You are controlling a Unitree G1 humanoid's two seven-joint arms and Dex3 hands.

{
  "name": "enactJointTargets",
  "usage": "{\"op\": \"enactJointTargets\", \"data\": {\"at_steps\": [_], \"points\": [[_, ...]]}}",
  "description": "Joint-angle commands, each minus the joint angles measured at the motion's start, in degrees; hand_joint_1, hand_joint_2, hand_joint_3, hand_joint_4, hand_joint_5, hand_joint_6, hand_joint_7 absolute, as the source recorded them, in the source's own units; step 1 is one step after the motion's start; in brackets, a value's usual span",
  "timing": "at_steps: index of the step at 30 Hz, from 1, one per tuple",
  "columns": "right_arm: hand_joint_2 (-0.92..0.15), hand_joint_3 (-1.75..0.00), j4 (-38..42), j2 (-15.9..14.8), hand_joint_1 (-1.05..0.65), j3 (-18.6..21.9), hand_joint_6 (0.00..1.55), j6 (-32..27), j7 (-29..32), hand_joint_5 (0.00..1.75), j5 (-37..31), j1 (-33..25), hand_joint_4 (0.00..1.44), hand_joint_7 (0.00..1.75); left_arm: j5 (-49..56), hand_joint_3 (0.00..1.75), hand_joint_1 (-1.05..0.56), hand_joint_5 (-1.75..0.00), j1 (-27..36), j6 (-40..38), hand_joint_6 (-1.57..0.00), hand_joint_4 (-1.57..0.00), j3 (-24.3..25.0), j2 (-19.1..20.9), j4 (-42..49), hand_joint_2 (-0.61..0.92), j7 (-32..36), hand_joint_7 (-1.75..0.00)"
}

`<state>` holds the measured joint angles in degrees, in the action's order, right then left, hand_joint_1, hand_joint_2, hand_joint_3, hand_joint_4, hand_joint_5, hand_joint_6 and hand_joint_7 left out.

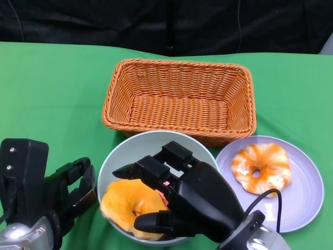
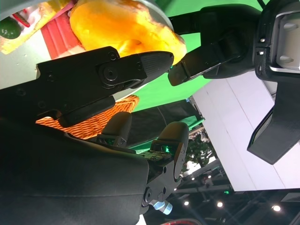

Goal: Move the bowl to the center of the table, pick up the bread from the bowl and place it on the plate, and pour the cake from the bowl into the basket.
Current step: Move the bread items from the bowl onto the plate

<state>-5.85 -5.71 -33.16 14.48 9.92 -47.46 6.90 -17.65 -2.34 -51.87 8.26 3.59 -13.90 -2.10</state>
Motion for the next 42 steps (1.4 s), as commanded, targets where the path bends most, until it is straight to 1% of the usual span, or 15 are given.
{"op": "enactJointTargets", "data": {"at_steps": [1,7,11,16,20,22,26,28,30,32,34,38,42], "points": [[-0.92,-0.15,0.33,-0.77,-0.57,1.28,0.13,0.61,0.71,1.08,0.44,0.18,0.08,0.73,0.46,0.76,-0.5,-0.49,-0.22,0.93,-0.17,-0.01,0.31,0.71,0.02,0.92,-0.14,-0.01],[-0.92,-0.16,0.94,-0.88,-0.59,2.03,0.12,0.27,-0.02,1.09,0.33,0.72,0.07,0.73,0.42,0.79,-0.48,-0.43,-0.18,1.0,-0.18,0.0,0.16,1.0,0.09,0.92,-0.41,-0.01],[-0.92,-0.17,2.06,-1.67,-0.6,2.46,0.1,1.25,0.22,1.12,0.52,1.36,0.06,0.77,0.53,0.8,-0.48,-0.4,-0.13,0.84,-0.17,0.0,0.05,0.85,-0.1,0.92,-0.11,-0.01],[-0.92,-0.14,1.76,-2.6,-0.59,2.72,0.09,1.6,-1.0,1.13,1.24,1.43,0.05,0.78,0.44,0.81,-0.48,-0.38,0.02,1.15,-0.16,0.0,0.11,0.82,-0.09,0.92,-0.17,0.0],[-0.92,-0.07,1.74,-2.99,-0.57,2.81,0.08,1.36,-1.44,1.11,1.32,1.47,0.05,0.78,0.53,0.81,-0.48,-0.4,0.21,1.17,-0.17,-0.02,0.05,0.85,-0.38,0.92,-0.05,-0.01],[-0.92,-0.07,1.55,-3.21,-0.57,2.81,0.07,0.94,-2.06,1.11,1.14,1.49,0.04,0.78,0.58,0.81,-0.48,-0.41,0.26,1.18,-0.17,-0.01,0.0,0.81,-0.46,0.92,0.02,-0.01],[-0.92,-0.11,1.09,-4.15,-0.6,2.88,0.04,0.03,-5.34,1.1,1.1,1.97,0.02,0.78,0.89,0.8,-0.48,-0.43,0.25,1.46,-0.18,-0.01,-0.13,0.5,-0.18,0.92,0.45,-0.01],[-0.92,-0.12,0.78,-4.59,-0.62,2.82,0.02,-1.42,-10.11,1.09,2.6,2.87,0.01,0.77,1.23,0.79,-0.48,-0.44,0.28,1.26,-0.18,-0.01,-0.3,0.19,-0.23,0.92,0.99,-0.02],[-0.92,-0.12,0.56,-4.68,-0.64,2.83,0.01,-2.32,-12.9,1.08,3.39,3.37,0.0,0.76,1.42,0.78,-0.48,-0.45,0.27,1.13,-0.19,-0.01,-0.37,0.03,-0.24,0.92,1.2,-0.01],[-0.92,-0.13,0.89,-4.0,-0.66,2.73,0.01,-2.78,-14.38,1.07,4.3,4.07,0.0,0.76,1.6,0.78,-0.48,-0.45,0.4,1.39,-0.18,0.0,-0.73,0.3,-0.33,0.92,0.88,-0.01],[-0.92,-0.16,2.05,-2.84,-0.67,2.45,0.01,-2.81,-14.42,1.08,4.9,4.94,0.0,0.75,1.6,0.8,-0.48,-0.43,0.88,2.35,-0.15,0.0,-1.25,1.0,-0.38,0.92,-0.38,-0.01],[-0.92,-0.16,4.29,-0.8,-0.65,1.98,0.02,-2.75,-12.95,1.08,4.58,6.28,0.0,0.74,1.55,0.82,-0.49,-0.41,1.38,2.84,-0.11,0.0,-1.63,1.68,-0.77,0.92,-1.36,0.0],[-0.92,-0.15,5.36,0.55,-0.64,1.43,0.01,-3.36,-12.74,1.08,3.85,7.33,0.0,0.73,2.03,0.8,-0.52,-0.44,1.62,2.78,-0.14,-0.03,-2.32,2.3,-1.13,0.92,-1.67,-0.01]]}}
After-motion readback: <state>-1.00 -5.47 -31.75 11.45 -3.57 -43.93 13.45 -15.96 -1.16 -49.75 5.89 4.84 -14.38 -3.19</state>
